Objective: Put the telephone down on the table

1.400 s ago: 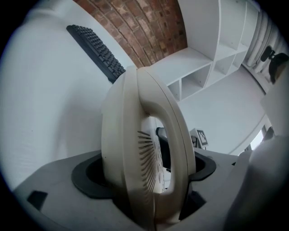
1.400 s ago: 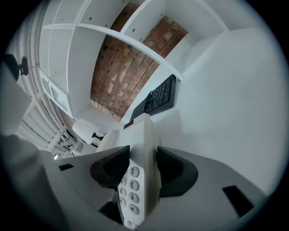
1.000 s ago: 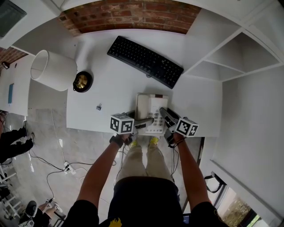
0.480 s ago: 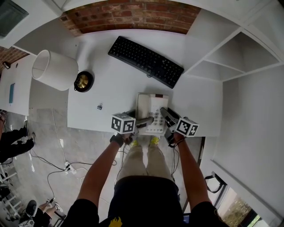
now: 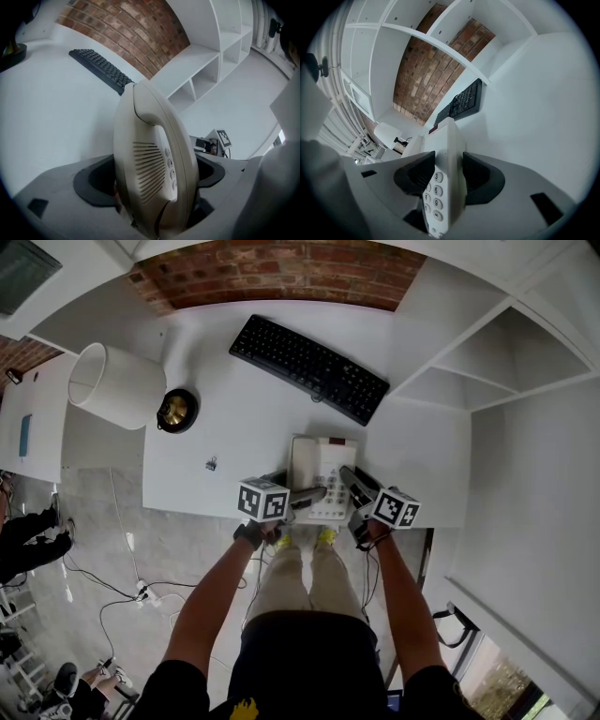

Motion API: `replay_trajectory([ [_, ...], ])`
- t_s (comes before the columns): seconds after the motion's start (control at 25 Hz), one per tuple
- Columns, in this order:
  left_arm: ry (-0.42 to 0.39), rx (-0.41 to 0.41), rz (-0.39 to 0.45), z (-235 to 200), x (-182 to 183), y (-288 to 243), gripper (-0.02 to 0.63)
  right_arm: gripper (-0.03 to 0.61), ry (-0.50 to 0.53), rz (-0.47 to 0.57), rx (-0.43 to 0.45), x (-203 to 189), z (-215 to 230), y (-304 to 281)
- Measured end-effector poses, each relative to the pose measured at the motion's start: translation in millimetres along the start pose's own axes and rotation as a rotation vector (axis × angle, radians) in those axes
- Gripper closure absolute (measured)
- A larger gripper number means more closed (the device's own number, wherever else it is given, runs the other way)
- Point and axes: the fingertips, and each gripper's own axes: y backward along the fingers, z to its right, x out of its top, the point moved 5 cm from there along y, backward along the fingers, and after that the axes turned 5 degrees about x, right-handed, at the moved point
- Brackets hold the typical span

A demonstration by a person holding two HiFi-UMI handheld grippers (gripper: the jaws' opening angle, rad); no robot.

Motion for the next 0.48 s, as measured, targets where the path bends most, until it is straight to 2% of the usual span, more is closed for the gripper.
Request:
replay_trajectory([
  [0.48,-0.012,0.071,-0.081,1.2,0.4,-3.0,0.126,0.403,0.002,0.006,-0.008,-1.2,0.1,0.9],
])
